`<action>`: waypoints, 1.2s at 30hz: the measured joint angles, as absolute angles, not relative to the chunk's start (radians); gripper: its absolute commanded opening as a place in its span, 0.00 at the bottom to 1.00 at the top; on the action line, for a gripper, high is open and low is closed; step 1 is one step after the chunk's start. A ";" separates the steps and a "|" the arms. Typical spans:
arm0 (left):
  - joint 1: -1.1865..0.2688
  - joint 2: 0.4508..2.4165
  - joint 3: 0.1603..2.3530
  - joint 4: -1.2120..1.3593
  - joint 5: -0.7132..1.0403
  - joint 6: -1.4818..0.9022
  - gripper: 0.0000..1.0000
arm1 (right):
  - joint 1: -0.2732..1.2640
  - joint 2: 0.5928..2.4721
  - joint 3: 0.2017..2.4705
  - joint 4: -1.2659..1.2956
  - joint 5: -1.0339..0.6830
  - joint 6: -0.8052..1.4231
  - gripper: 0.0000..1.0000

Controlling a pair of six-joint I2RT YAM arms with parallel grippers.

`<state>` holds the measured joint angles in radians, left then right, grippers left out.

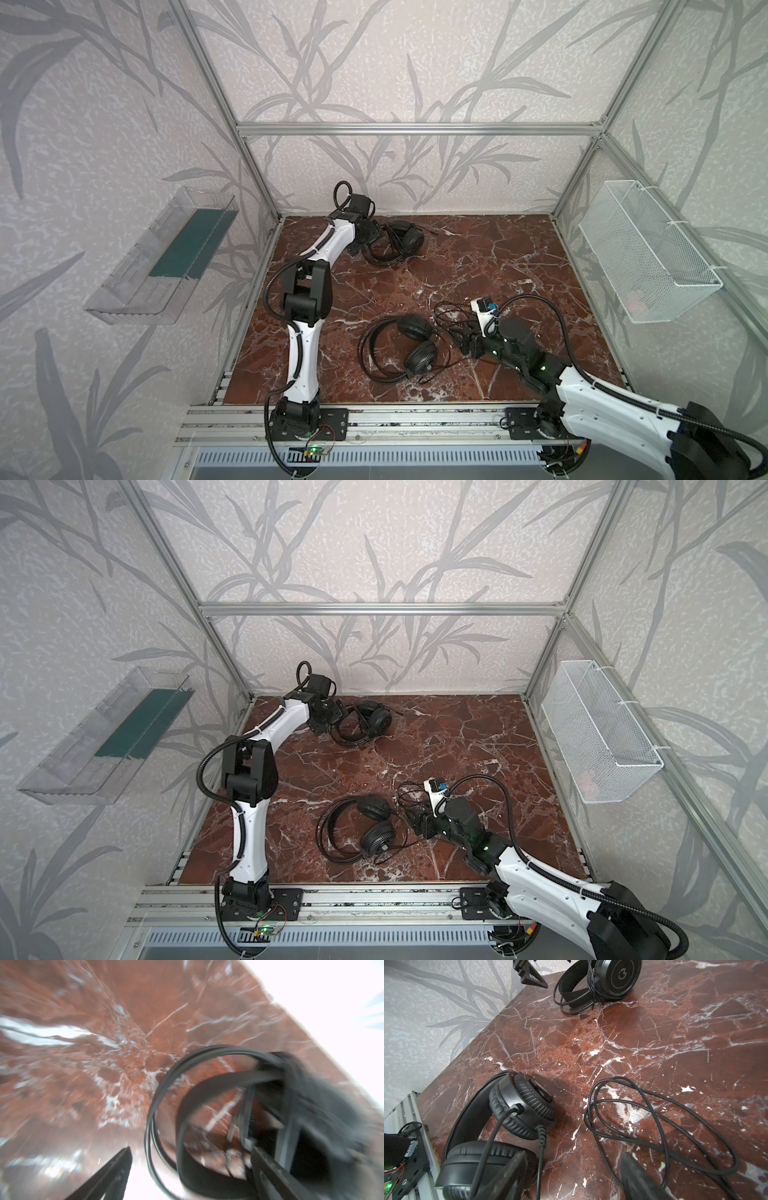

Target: Wrap the headphones

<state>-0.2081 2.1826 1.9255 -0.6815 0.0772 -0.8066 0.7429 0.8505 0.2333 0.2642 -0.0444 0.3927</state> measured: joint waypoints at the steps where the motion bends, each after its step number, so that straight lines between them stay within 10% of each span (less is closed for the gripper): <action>1: -0.208 2.131 1.901 -0.687 0.083 -0.819 0.92 | 0.744 0.831 0.236 0.248 -0.036 0.392 0.74; 7: -0.209 1.797 1.694 -0.733 0.096 -0.866 0.92 | 0.744 0.705 0.265 0.162 0.001 0.392 0.97; 17: -0.224 1.145 1.095 -0.952 0.128 -0.896 0.99 | 0.744 0.645 0.282 0.108 0.028 0.397 0.99; 36: -0.538 1.171 0.763 -0.919 0.228 -1.052 0.99 | 0.745 0.538 0.363 0.003 0.044 0.387 0.99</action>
<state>-0.5377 1.1706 0.7631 -0.9192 0.2279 -1.0515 0.7452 0.5381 0.3630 0.0029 0.0437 0.3870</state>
